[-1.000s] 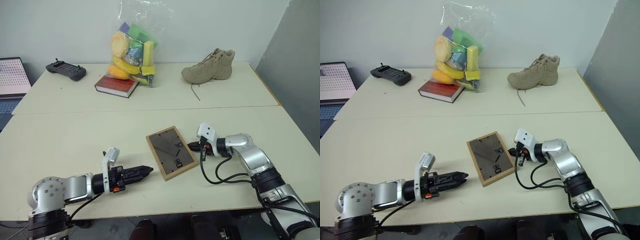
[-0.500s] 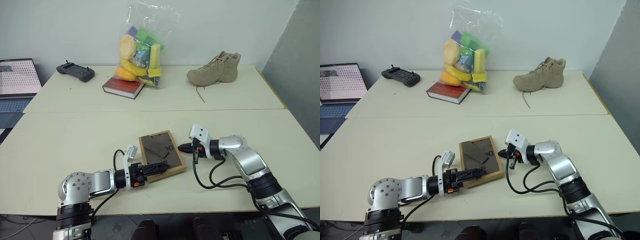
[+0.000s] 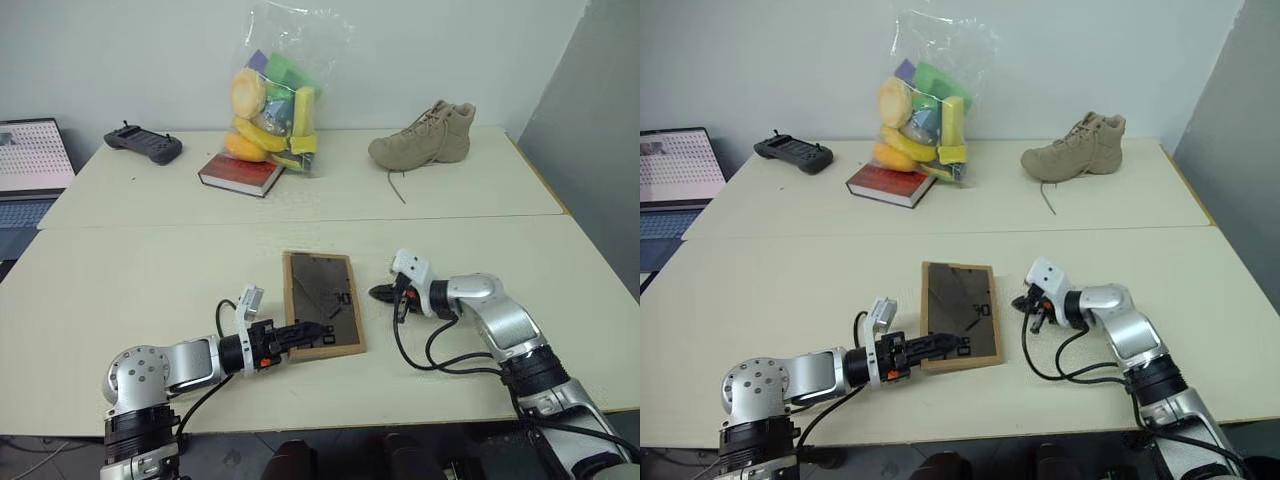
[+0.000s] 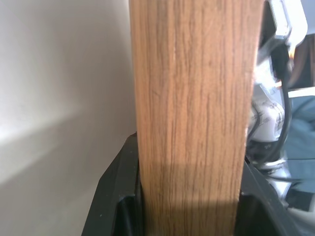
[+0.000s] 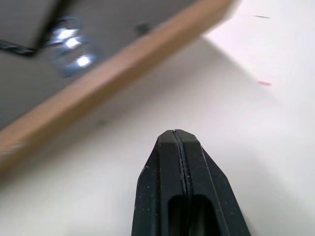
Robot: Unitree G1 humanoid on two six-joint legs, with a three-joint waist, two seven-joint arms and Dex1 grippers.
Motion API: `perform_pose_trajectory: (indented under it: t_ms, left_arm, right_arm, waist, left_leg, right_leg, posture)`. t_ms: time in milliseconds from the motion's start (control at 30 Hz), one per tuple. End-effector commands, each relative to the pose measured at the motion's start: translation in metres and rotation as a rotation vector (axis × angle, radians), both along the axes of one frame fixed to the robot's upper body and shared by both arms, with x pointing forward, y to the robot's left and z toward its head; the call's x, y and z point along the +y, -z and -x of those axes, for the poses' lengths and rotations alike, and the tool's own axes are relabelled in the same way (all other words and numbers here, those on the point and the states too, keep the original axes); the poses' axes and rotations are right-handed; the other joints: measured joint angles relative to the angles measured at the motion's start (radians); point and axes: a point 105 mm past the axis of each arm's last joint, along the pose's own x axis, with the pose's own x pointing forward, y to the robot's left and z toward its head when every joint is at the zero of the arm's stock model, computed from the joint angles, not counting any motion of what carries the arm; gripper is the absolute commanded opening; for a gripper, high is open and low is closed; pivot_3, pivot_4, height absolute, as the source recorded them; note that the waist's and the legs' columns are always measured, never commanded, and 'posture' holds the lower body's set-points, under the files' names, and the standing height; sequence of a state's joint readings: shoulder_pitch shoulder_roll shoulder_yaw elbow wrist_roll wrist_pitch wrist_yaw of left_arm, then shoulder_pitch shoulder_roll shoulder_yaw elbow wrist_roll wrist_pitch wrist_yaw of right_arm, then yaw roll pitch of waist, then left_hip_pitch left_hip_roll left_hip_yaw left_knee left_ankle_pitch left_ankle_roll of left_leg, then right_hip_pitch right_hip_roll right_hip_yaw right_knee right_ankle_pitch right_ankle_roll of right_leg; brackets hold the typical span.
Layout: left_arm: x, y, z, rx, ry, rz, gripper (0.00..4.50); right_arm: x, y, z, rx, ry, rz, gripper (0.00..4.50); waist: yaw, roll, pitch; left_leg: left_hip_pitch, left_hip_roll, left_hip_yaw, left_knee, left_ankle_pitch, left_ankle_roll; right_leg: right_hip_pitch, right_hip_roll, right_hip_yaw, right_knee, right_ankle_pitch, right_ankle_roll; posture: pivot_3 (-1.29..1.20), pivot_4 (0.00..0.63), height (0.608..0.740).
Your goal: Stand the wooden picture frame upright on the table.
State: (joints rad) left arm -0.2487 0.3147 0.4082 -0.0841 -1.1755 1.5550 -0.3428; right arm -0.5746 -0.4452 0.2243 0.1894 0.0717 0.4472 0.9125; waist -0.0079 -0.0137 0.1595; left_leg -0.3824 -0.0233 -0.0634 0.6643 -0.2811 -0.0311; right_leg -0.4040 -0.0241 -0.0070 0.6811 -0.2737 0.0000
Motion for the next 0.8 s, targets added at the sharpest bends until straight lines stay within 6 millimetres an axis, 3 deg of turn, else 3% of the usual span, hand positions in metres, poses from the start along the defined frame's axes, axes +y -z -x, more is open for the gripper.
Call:
perform_pose_trajectory:
  t_ms: [33, 167, 300, 600, 700, 800]
  left_arm:
    - [-0.002, -0.021, -0.007, -0.126, -0.019, -0.021, 1.29]
    - [-0.007, -0.055, -0.023, -0.284, -0.003, 0.001, 1.29]
    - [-0.008, -0.080, -0.036, -0.394, 0.016, 0.004, 1.29]
    - [-0.008, -0.097, -0.030, -0.503, 0.109, -0.019, 1.29]
    - [-0.005, -0.099, -0.031, -0.506, 0.099, -0.014, 1.29]
    - [-0.003, -0.098, -0.032, -0.492, 0.079, -0.005, 1.29]
  right_arm:
    - [0.003, -0.067, -0.012, -0.078, -0.012, -0.184, 0.34]
    - [0.021, -0.114, 0.000, -0.027, -0.133, -0.335, 1.21]
    - [0.044, -0.138, 0.015, 0.030, -0.254, -0.414, 2.13]
    - [0.089, -0.142, 0.015, 0.000, -0.339, -0.396, 4.34]
    - [0.105, -0.152, 0.031, 0.005, -0.450, -0.434, 4.44]
    - [0.105, -0.157, 0.047, 0.029, -0.533, -0.448, 4.44]
  waist:
    - [-0.001, 0.000, 0.001]
    - [0.000, -0.002, 0.002]
    - [0.000, -0.002, 0.003]
    - [-0.011, -0.002, 0.003]
    - [-0.017, -0.002, 0.003]
    - [-0.015, -0.002, 0.003]
  left_leg:
    - [0.000, 0.000, 0.000, 0.000, 0.000, 0.000]
    - [-0.001, 0.000, -0.001, -0.001, 0.000, 0.000]
    - [-0.002, 0.000, -0.002, 0.000, 0.000, 0.000]
    - [-0.002, 0.000, 0.000, -0.001, 0.000, 0.000]
    - [-0.003, 0.000, -0.001, -0.001, 0.000, 0.000]
    - [-0.003, 0.000, -0.001, -0.001, 0.000, 0.000]
  right_leg:
    - [0.000, 0.000, 0.000, 0.000, 0.000, 0.000]
    - [-0.001, 0.000, -0.001, 0.000, 0.000, 0.000]
    - [-0.001, 0.000, -0.001, -0.001, 0.000, 0.000]
    - [-0.002, 0.000, 0.000, -0.001, 0.000, 0.000]
    - [-0.003, 0.000, 0.000, -0.001, 0.000, 0.000]
    - [-0.003, 0.000, -0.001, -0.001, 0.000, 0.000]
  posture:
    - [0.00, 0.150, 0.740]
    - [0.00, 0.150, 0.740]
    - [0.00, 0.150, 0.740]
    - [0.00, 0.150, 0.740]
    - [0.00, 0.150, 0.740]
    - [0.00, 0.150, 0.740]
